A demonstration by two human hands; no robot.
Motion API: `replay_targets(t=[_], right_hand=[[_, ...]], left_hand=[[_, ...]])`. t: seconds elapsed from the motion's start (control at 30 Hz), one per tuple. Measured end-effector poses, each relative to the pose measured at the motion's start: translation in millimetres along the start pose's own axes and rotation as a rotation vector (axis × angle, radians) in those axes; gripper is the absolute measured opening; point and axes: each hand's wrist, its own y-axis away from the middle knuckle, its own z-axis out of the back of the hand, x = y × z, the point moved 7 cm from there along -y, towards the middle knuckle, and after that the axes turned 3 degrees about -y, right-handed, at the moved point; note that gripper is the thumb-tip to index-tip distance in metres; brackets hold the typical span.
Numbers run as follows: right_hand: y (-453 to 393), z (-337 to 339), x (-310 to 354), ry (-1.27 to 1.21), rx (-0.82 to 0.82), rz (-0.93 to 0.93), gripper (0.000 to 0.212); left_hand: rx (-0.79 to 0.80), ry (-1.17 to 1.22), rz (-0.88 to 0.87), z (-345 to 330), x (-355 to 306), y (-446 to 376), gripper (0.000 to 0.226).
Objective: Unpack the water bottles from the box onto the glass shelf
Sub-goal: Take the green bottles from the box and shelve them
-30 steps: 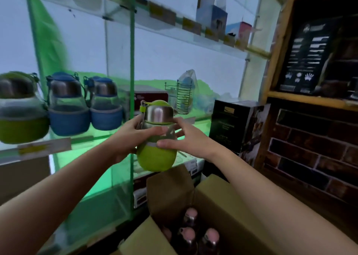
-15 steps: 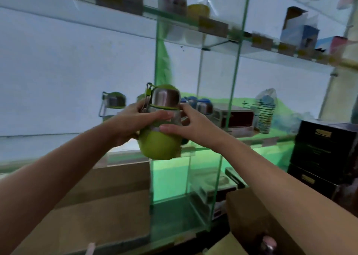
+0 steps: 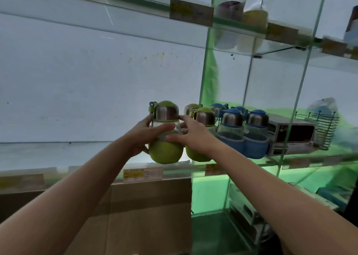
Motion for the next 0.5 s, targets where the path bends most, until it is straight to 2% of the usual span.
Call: replay_targets(t=[0.27, 0.4, 0.5], right_hand=[[-13.6, 3.9, -14.5, 0.156, -0.097, -0.003, 0.059], [-13.0, 5.5, -9.9, 0.210, -0.165, 0.057, 0.071], [-6.3, 6.3, -8.1, 0.204, -0.152, 0.067, 0.077]], left_hand=[[0.087, -0.034, 0.034, -14.3, 9.4, -22.2, 0.061], [0.076, -0.040, 0.014, -15.6, 12.8, -24.4, 0.070], [0.026, -0.085, 0.030, -14.1, 14.5, -23.1, 0.082]])
